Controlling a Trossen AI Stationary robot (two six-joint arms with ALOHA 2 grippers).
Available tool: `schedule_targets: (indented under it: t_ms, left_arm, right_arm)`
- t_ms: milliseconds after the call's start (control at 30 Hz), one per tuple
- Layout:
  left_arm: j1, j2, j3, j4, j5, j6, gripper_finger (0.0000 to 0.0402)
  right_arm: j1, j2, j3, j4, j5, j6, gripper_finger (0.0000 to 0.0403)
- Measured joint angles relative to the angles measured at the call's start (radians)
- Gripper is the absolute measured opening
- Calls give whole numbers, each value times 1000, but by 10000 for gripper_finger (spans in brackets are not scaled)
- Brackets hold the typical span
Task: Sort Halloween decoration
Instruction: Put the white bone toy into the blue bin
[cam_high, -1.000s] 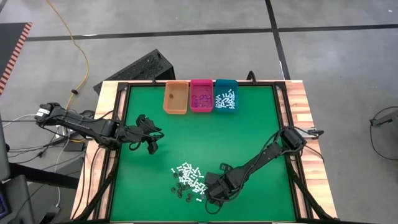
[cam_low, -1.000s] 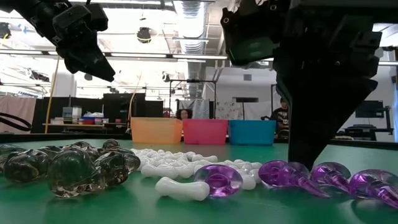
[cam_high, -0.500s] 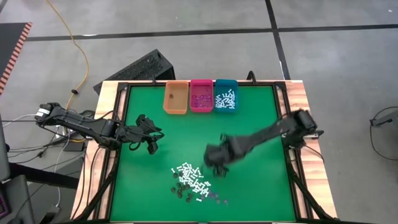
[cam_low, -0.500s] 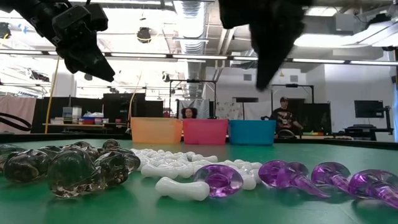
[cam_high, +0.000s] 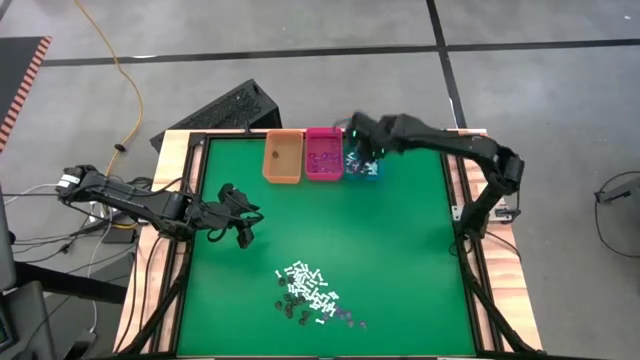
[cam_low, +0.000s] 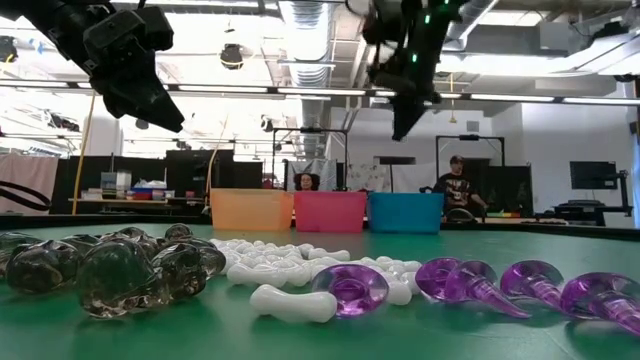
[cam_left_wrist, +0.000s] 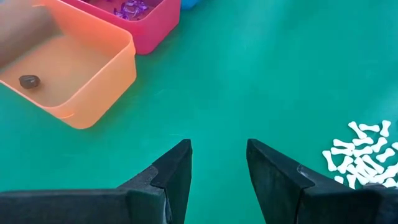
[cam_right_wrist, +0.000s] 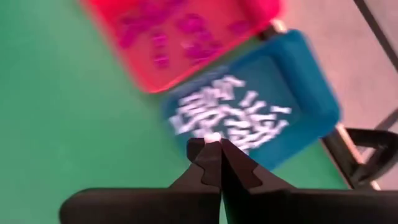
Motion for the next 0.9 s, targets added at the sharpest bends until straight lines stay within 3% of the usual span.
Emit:
schedule_targets:
  t_ms: [167,300,567,700,900]
  left_arm:
    - [0,0,0,-1,-2,-1,144]
    - [0,0,0,-11,-1,-5,144]
    - [0,0,0,-28,-1,-23,144]
    - [0,0,0,-27,-1,-23,144]
    - [0,0,0,-27,3,-18,144]
  right_arm:
    - [-152,84,0,48,-69,-15,30]
    - [-208,159,0,51,-119,-36,49]
    - [-222,193,-1,58,-129,-49,161]
    - [-182,149,-1,53,-159,-33,208]
    - [39,63,1,59,-231,26,215]
